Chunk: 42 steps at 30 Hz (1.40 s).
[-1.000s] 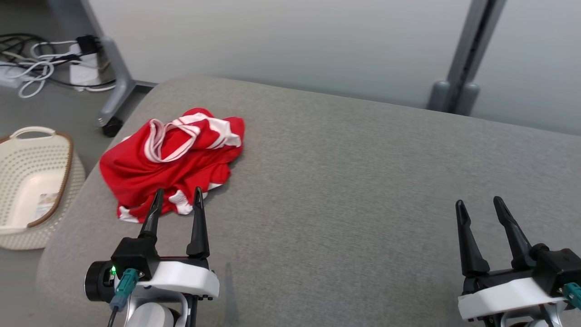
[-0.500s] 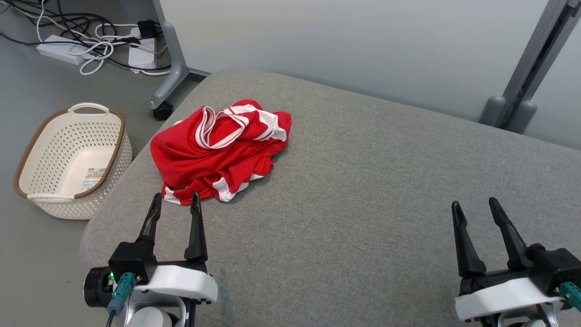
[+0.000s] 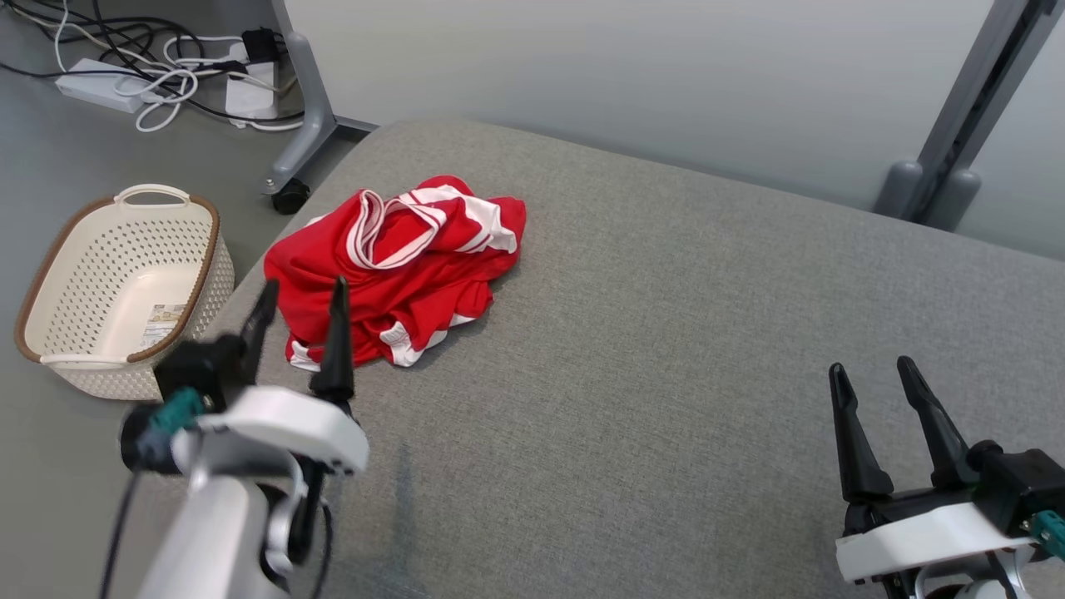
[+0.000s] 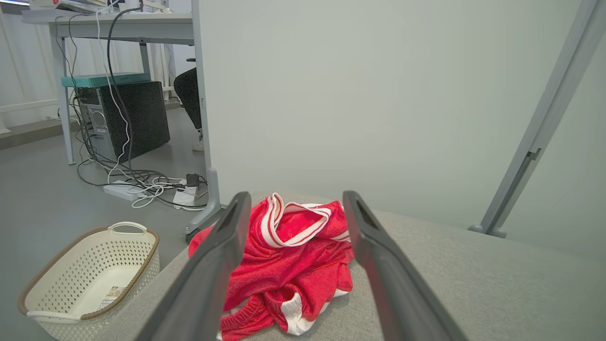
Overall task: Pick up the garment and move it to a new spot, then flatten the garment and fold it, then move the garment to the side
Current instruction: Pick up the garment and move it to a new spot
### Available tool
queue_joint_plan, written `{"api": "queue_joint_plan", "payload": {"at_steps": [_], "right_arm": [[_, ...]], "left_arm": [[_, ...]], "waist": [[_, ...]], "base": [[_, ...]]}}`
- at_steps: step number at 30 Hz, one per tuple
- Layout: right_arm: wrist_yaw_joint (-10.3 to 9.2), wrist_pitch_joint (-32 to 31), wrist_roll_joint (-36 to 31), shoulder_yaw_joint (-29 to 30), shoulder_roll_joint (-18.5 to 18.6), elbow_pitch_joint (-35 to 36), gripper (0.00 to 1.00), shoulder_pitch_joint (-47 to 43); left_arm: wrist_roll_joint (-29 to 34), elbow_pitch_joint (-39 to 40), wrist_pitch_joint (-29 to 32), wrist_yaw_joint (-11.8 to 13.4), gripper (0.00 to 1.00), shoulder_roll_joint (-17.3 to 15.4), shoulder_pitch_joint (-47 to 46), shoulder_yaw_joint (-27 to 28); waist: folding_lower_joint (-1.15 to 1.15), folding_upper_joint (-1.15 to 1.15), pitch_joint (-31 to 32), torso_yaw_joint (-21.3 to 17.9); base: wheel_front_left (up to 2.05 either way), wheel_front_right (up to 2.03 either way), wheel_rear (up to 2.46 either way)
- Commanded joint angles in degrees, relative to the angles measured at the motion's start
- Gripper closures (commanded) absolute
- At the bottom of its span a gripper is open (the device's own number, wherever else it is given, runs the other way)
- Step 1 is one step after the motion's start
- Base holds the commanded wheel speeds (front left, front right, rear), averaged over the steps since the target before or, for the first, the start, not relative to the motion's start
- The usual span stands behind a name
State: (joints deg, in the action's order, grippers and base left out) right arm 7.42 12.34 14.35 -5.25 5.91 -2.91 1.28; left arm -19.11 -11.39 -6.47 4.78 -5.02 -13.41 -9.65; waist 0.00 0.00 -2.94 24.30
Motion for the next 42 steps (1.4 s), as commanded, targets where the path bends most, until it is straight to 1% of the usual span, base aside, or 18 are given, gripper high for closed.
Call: {"api": "queue_joint_plan", "payload": {"at_steps": [1,5,8,12,17,25,26,27,30,34,37,38,39,40,41,42], "right_arm": [[0.12,-0.3,0.1,0.2,0.5,0.3,0.0,0.7],[0.12,-1.2,0.4,0.2,0.9,1.3,0.0,1.5],[0.12,-2.7,0.2,-0.2,1.2,2.8,0.0,2.6],[0.12,-4.8,-0.1,-0.1,1.5,5.6,0.0,3.8],[0.12,-6.9,-0.4,-0.6,2.1,8.4,0.0,5.6],[0.12,-8.2,-0.4,-1.2,3.0,10.3,0.0,8.0],[0.12,-8.3,-0.3,-1.1,3.1,10.4,0.0,8.1],[0.12,-8.3,-0.3,-1.1,3.1,10.4,0.0,8.1],[0.12,-8.2,-0.1,-1.0,3.4,10.5,0.0,9.0],[0.12,-8.0,0.0,-1.1,3.4,10.5,0.0,9.4],[0.12,-7.9,-0.2,-1.0,3.4,10.5,0.0,9.8],[0.12,-7.9,-0.2,-1.0,3.4,10.4,0.0,9.9],[0.12,-7.9,-0.2,-1.0,3.4,10.4,0.0,10.0],[0.12,-7.8,-0.2,-1.1,3.4,10.3,0.0,10.1],[0.12,-7.9,-0.3,-1.0,3.5,10.2,0.0,10.1],[0.12,-7.9,-0.3,-0.9,3.5,10.1,0.0,10.1]], "left_arm": [[-0.5,0.0,2.4,-0.5,0.0,-1.4,-2.3,0.6],[-2.2,-1.6,11.7,-1.1,0.0,-4.5,-8.7,1.8],[-4.7,-2.7,16.5,-2.1,0.0,-6.9,-13.7,3.9],[-7.9,-6.8,25.3,-3.7,0.0,-10.0,-18.8,5.2],[-10.6,-13.0,34.2,-5.0,0.0,-13.4,-24.3,5.8],[-15.1,-24.3,41.7,-7.0,0.0,-16.2,-32.2,8.0],[-15.4,-26.0,42.8,-7.3,0.0,-16.7,-33.0,8.0],[-15.4,-26.0,42.8,-7.3,0.0,-16.7,-33.0,8.0],[-14.5,-31.2,46.2,-7.8,0.0,-18.5,-34.8,6.6],[-14.1,-34.8,48.1,-7.9,0.0,-19.4,-35.7,5.7],[-13.6,-36.4,47.6,-8.0,0.0,-19.7,-36.2,5.2],[-13.5,-36.8,47.1,-7.9,0.06,-19.8,-36.3,5.1],[-13.4,-37.2,46.9,-8.0,0.42,-19.9,-36.5,4.9],[-13.3,-37.6,46.5,-8.1,0.73,-19.8,-36.8,4.8],[-13.4,-37.8,46.0,-8.3,0.92,-19.8,-37.0,4.8],[-13.3,-38.1,45.6,-8.4,1.0,-19.8,-37.0,4.7]], "waist": [[0.0,0.0,-0.7,-0.5],[0.0,0.0,-2.3,-1.7],[0.0,0.0,-4.1,-3.5],[0.0,0.0,-6.4,-5.8],[0.0,0.0,-9.7,-8.9],[0.0,0.0,-14.2,-13.1],[0.0,0.0,-14.7,-13.5],[0.0,0.0,-14.7,-13.5],[0.0,0.0,-16.0,-14.6],[0.0,0.0,-16.8,-15.0],[0.0,0.0,-17.3,-15.1],[0.0,0.0,-17.5,-15.1],[0.0,0.0,-17.6,-15.2],[0.0,0.0,-17.7,-15.1],[0.0,0.0,-17.8,-15.1],[0.0,0.0,-17.7,-15.1]], "base": [[0.0,0.0,0.0],[0.0,0.0,0.0],[0.0,0.0,0.0],[0.0,0.0,0.0],[0.0,0.0,0.0],[0.0,0.0,0.0],[0.0,0.0,0.0],[0.0,0.0,0.0],[0.0,0.0,0.0],[0.0,0.0,0.0],[0.0,0.0,0.0],[0.0,0.0,0.0],[0.0,0.0,0.0],[0.0,0.0,0.0],[0.0,0.0,0.0],[0.0,0.0,0.0]]}}
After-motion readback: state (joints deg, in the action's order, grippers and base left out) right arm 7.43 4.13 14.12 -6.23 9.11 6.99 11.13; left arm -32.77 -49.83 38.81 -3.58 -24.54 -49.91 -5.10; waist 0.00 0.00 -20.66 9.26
